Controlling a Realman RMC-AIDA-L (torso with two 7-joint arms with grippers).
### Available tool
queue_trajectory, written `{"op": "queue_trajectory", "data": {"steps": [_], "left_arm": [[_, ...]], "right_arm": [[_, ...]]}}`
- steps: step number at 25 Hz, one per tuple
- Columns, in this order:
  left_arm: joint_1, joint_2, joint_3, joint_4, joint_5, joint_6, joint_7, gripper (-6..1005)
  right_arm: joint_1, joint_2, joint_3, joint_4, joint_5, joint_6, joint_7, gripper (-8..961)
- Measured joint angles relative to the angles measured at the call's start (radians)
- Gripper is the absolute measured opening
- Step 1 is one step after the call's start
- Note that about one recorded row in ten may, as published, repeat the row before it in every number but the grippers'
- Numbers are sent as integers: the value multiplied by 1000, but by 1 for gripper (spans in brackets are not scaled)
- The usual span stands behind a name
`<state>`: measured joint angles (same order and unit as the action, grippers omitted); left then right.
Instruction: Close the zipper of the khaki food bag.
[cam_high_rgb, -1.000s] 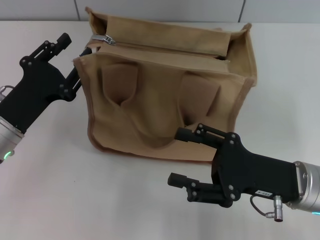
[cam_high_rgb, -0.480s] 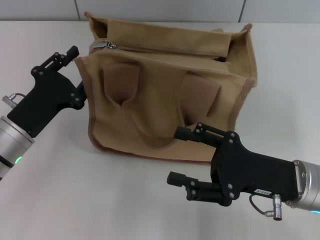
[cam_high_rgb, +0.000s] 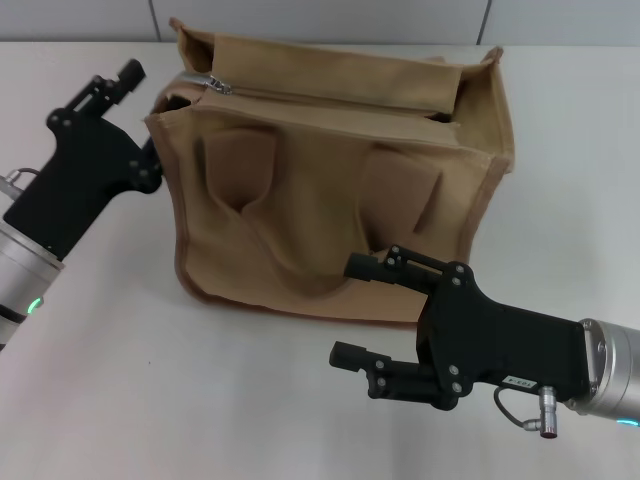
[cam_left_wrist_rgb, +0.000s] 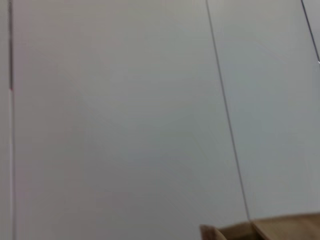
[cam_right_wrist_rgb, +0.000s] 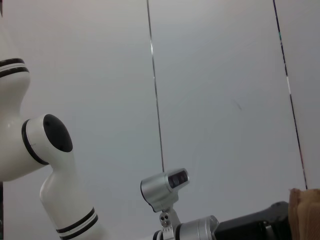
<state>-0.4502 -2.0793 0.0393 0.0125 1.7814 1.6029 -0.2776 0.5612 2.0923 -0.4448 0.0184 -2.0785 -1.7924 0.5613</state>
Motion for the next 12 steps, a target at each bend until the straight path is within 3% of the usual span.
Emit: {"op": "queue_trajectory", "data": {"steps": [5, 12], "left_arm": [[8, 0, -40, -13, -1, 15, 3, 473], [3, 1, -30, -14, 8, -7, 5, 449]], "right_arm": [[-6, 0, 0, 0, 0, 0, 0, 776], [-6, 0, 0, 0, 0, 0, 0, 776]]}}
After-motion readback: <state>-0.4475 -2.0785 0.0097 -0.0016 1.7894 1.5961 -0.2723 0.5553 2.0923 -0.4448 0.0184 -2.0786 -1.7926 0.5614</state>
